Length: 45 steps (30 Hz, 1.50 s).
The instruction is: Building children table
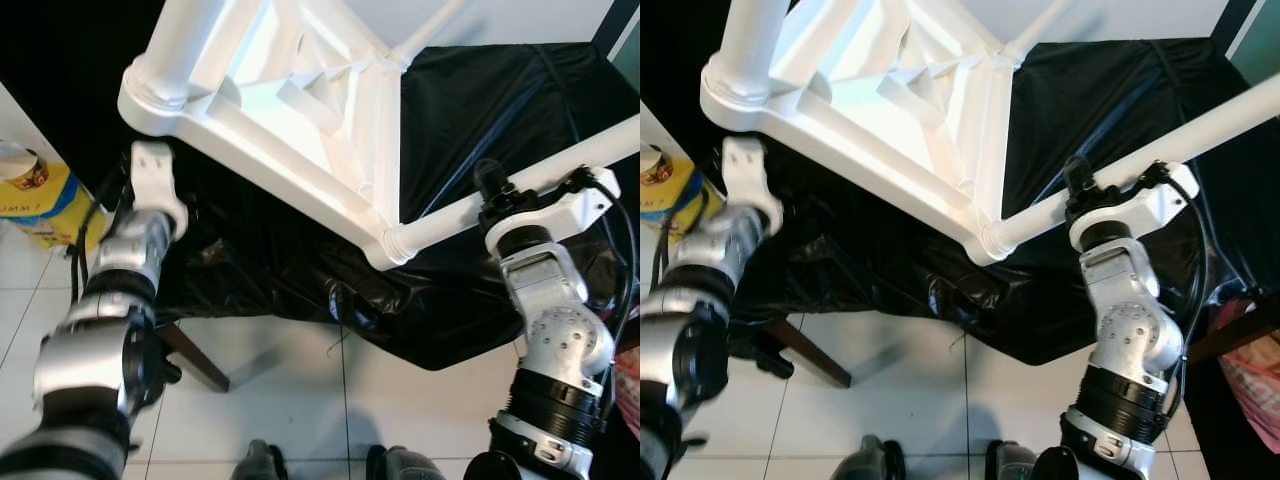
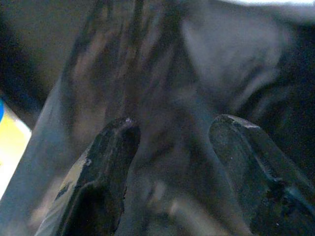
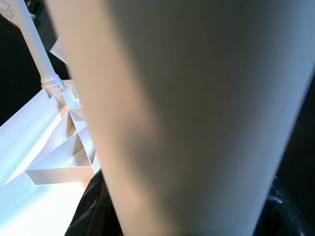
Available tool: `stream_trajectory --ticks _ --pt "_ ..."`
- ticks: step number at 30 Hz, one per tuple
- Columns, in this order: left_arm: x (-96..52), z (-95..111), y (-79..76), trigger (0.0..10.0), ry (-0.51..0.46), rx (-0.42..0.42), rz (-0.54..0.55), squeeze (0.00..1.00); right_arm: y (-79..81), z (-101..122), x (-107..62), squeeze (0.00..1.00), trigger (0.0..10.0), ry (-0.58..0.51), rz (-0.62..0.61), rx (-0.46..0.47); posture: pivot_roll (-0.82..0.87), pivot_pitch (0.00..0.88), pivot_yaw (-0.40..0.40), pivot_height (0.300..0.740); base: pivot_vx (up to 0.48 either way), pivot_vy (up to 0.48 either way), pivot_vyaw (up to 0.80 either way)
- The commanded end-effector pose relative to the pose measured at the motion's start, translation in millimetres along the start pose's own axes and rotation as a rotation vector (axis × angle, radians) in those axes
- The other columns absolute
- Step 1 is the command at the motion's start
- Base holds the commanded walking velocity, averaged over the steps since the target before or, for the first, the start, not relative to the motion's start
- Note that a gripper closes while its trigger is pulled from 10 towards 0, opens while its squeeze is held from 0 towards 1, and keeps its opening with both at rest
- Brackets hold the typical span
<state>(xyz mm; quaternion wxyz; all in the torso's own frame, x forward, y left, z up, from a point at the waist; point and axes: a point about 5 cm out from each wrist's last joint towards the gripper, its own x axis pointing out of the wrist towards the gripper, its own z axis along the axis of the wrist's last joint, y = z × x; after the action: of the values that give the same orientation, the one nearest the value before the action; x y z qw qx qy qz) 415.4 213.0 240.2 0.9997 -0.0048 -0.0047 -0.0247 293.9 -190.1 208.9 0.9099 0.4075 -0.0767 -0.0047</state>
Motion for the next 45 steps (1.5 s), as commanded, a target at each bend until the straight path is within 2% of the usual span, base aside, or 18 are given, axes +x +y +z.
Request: stream_trajectory --ticks 1,3,4,7,8,9,14,17,18,19,24,25,26,27,31,34,39,45 --pt "3.4 4.4 -9.0 10.0 -0.021 -0.051 -0.01 0.0 -23.9 -41.3 -11.1 0.0 10.0 0.165 -0.08 0.136 -0.07 0.166 0.044 0.74 0.0 0.0 0.0" --pt "6.8 14.9 -17.1 10.0 -0.052 -0.086 -0.03 0.0 -28.3 -43.3 -12.9 0.0 10.0 0.169 -0.088 0.149 -0.07 0.166 0.044 0.74 0.0 0.0 0.0" --pt "11.3 32.6 -32.1 10.0 -0.1 -0.136 -0.071 0.0 -35.0 -45.8 -14.9 0.0 10.0 0.163 -0.105 0.163 -0.07 0.167 0.047 0.74 0.0 0.0 0.0" --pt "11.3 32.6 -32.1 10.0 -0.1 -0.136 -0.071 0.0 -35.0 -45.8 -14.9 0.0 10.0 0.163 -0.105 0.163 -0.07 0.167 0.047 0.74 0.0 0.0 0.0" --pt "16.1 67.8 -63.4 10.0 -0.193 -0.172 -0.169 0.0 -46.2 -51.1 -19.8 0.0 10.0 0.15 -0.136 0.206 -0.07 0.165 0.052 0.74 0.0 0.0 0.0" --pt "16.6 77.7 -72.7 10.0 -0.217 -0.181 -0.192 0.0 -49.7 -52.5 -21.5 0.0 10.0 0.143 -0.148 0.219 -0.07 0.165 0.052 0.74 0.0 0.0 0.0" --pt "15.3 107.1 -105.0 10.0 -0.286 -0.162 -0.264 0.0 -59.5 -55.1 -38.8 0.0 10.0 0.102 -0.205 0.244 -0.08 0.169 0.058 0.74 0.0 0.0 0.0" --pt "14.7 111.1 -109.6 10.0 -0.296 -0.159 -0.275 0.0 -60.9 -54.0 -43.5 0.0 10.0 0.087 -0.223 0.25 -0.08 0.17 0.059 0.74 0.0 0.0 0.0" --pt "13.9 116.0 -114.6 10.0 -0.314 -0.155 -0.288 0.0 -63.4 -50.9 -51.0 0.36 10.0 0.055 -0.253 0.248 -0.08 0.173 0.061 0.74 0.0 0.0 0.0" --pt "12.8 120.3 -120.2 10.0 -0.327 -0.154 -0.312 0.0 -64.7 -48.4 -60.0 1.0 10.0 0.033 -0.285 0.247 -0.08 0.178 0.067 0.74 0.0 0.0 0.0" --pt "10.6 128.6 -131.8 10.0 -0.354 -0.121 -0.349 0.0 -70.1 -38.9 -89.8 1.0 10.0 -0.046 -0.415 0.202 -0.1 0.19 0.085 0.74 0.0 0.0 0.0" --pt "9.7 131.4 -135.3 10.0 -0.364 -0.108 -0.363 0.0 -72.2 -38.8 -98.7 0.56 10.0 -0.044 -0.44 0.193 -0.1 0.196 0.096 0.74 0.0 0.0 0.0" --pt "9.7 131.4 -135.3 10.0 -0.364 -0.108 -0.363 0.0 -72.2 -38.8 -98.7 0.56 10.0 -0.044 -0.44 0.193 -0.1 0.196 0.096 0.74 0.0 0.0 0.0" --pt "9.1 133.1 -137.5 10.0 -0.37 -0.102 -0.374 0.0 -73.2 -39.3 -103.9 0.0 10.0 -0.038 -0.451 0.189 -0.1 0.197 0.098 0.74 0.0 0.0 0.0" --pt "7.2 139.9 -143.2 10.0 -0.391 -0.099 -0.396 0.0 -81.8 -36.6 -118.8 0.0 10.0 -0.065 -0.505 0.158 -0.11 0.209 0.119 0.74 0.0 0.0 0.0" --pt "2.0 156.2 -154.5 10.0 -0.437 -0.074 -0.438 0.0 -89.5 -29.6 -150.4 0.0 10.0 -0.098 -0.53 0.067 -0.12 0.222 0.146 0.74 0.0 0.0 0.0" --pt "-1.1 164.8 -160.5 10.0 -0.461 -0.064 -0.461 0.0 -90.5 -30.5 -160.1 0.0 10.0 -0.088 -0.5 0.077 -0.13 0.231 0.167 0.74 0.0 0.0 0.0" --pt "-2.8 165.7 -169.6 10.0 -0.459 -0.006 -0.481 0.0 -79.1 -32.8 -151.2 0.0 10.0 -0.05 -0.388 0.085 -0.13 0.231 0.169 0.74 0.0 0.0 0.0"
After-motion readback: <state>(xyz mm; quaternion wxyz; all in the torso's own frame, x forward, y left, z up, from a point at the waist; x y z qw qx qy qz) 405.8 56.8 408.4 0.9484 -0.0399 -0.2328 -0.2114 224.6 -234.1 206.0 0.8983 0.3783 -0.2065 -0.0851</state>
